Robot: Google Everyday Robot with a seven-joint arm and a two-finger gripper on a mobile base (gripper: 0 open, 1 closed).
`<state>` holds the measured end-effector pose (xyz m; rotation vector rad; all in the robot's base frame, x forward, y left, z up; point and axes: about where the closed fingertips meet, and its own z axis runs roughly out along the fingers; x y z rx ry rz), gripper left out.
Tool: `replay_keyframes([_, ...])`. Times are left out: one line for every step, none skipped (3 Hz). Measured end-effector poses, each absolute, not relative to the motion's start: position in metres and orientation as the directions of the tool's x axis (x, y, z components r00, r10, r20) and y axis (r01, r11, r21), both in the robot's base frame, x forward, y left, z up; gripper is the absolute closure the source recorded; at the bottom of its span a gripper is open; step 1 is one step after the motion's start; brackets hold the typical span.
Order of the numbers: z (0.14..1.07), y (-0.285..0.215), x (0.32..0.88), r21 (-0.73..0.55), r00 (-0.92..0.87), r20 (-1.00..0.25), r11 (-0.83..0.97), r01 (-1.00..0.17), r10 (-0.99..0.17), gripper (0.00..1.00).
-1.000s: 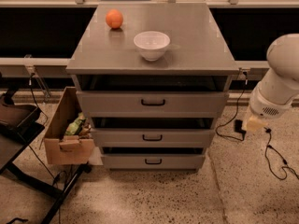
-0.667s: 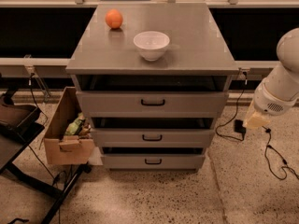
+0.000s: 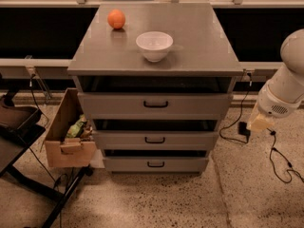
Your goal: Close top drawer
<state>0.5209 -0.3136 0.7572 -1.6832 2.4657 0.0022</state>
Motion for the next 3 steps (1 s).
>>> replay_keyframes([0.7571, -0.3135, 0.5208, -0.086, -0.356, -0.129, 0.368, -0.926, -0.926, 0.27])
replay_keyframes([0.7571, -0.3135, 0.5208, -0.086, -0.356, -0.129, 0.368, -0.926, -0.926, 0.0])
replay_keyframes([0.7571, -0.3135, 0.5208, -0.086, -0.356, -0.129, 0.368, -0.926, -0.926, 0.0])
